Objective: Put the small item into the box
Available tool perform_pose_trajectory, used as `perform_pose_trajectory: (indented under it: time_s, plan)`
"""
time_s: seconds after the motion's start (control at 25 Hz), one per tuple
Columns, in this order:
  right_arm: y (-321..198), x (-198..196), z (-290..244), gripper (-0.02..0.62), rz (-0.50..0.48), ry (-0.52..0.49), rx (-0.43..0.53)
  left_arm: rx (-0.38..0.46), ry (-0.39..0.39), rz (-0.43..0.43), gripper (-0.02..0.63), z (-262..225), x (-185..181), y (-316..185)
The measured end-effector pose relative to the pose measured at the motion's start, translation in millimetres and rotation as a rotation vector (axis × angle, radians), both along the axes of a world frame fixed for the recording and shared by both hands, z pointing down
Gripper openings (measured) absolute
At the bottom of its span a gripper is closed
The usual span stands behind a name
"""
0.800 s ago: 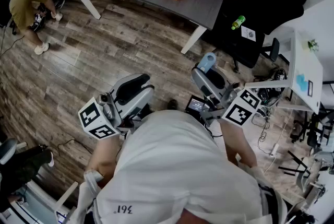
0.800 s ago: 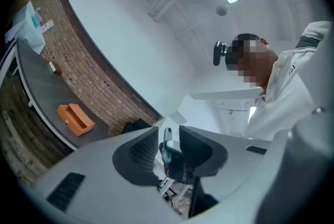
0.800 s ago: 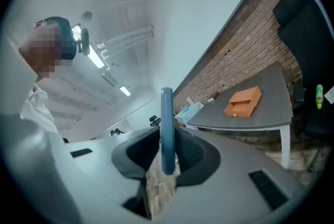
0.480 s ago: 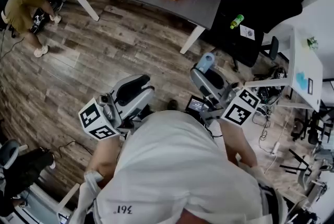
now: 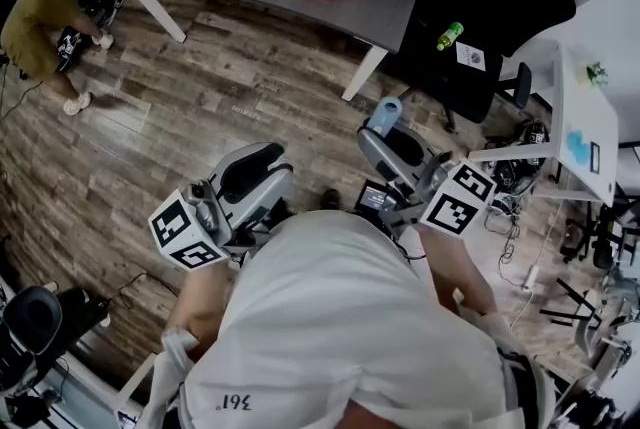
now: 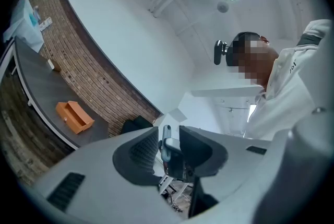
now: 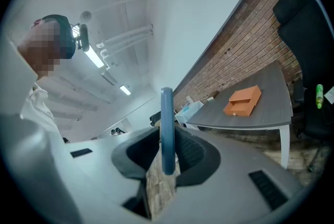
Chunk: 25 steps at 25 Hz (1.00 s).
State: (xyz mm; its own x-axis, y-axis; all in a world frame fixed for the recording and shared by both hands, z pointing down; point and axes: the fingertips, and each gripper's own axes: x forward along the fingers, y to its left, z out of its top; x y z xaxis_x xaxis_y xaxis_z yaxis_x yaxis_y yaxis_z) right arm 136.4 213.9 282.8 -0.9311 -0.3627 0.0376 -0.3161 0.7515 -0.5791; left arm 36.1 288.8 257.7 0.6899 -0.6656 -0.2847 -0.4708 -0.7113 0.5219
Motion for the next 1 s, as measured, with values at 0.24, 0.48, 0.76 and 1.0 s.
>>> perform_pose_trajectory:
  time_s: [0.24, 0.48, 0.76, 1.0]
  plan:
    - [-6, 6, 4, 0.097, 0.002, -0.004, -0.038, -0.019, -0.009, 0.001, 0.120, 1, 7, -4]
    - [-11, 15, 8, 0.097, 0.005, -0.002, -0.054, -0.033, -0.012, 0.001, 0.120, 4, 17, -8]
    - [-17, 31, 16, 0.097, -0.001, 0.009, -0.071, -0.044, -0.011, -0.009, 0.120, 7, 32, -14]
    - [-25, 47, 20, 0.097, -0.015, 0.012, -0.081, -0.043, -0.007, -0.019, 0.120, 9, 50, -23]
